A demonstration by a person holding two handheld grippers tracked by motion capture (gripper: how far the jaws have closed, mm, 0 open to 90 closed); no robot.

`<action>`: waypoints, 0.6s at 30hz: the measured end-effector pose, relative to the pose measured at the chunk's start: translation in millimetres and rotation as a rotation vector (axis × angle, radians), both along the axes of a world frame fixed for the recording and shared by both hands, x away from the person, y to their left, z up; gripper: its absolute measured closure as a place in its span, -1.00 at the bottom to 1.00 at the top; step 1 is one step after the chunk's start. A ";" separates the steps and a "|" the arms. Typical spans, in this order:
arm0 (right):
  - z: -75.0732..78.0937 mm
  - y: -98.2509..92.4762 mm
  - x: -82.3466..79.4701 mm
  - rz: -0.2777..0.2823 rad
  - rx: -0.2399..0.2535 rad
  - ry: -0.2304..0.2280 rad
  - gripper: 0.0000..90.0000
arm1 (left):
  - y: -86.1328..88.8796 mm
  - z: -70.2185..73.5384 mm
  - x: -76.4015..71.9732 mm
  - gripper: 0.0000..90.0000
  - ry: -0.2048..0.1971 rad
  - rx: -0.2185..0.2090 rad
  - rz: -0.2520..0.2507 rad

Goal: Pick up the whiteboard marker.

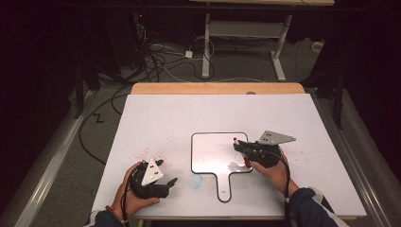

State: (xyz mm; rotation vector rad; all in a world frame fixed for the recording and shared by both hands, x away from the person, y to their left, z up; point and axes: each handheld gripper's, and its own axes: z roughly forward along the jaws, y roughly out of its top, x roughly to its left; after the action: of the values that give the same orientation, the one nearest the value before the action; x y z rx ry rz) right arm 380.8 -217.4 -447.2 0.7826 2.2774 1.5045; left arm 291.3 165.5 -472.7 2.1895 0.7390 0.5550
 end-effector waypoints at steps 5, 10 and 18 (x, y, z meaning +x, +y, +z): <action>10.0 -0.8 -2.4 -0.003 -0.004 -0.018 0.80 | -4.3 0.0 0.0 -0.51 -0.004 0.014 -0.016; 19.8 -4.2 -2.6 -0.010 -0.001 -0.008 0.78 | -1.6 -2.3 2.8 -0.51 0.013 0.007 -0.008; 19.9 -5.2 0.5 0.008 0.005 -0.005 0.80 | 0.5 -3.9 6.2 -0.51 0.019 0.003 -0.004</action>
State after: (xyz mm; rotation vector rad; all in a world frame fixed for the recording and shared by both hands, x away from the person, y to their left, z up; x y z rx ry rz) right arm 381.3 -222.7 -427.3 0.7707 2.2770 1.5141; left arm 297.5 166.0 -476.6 2.2015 0.7443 0.5347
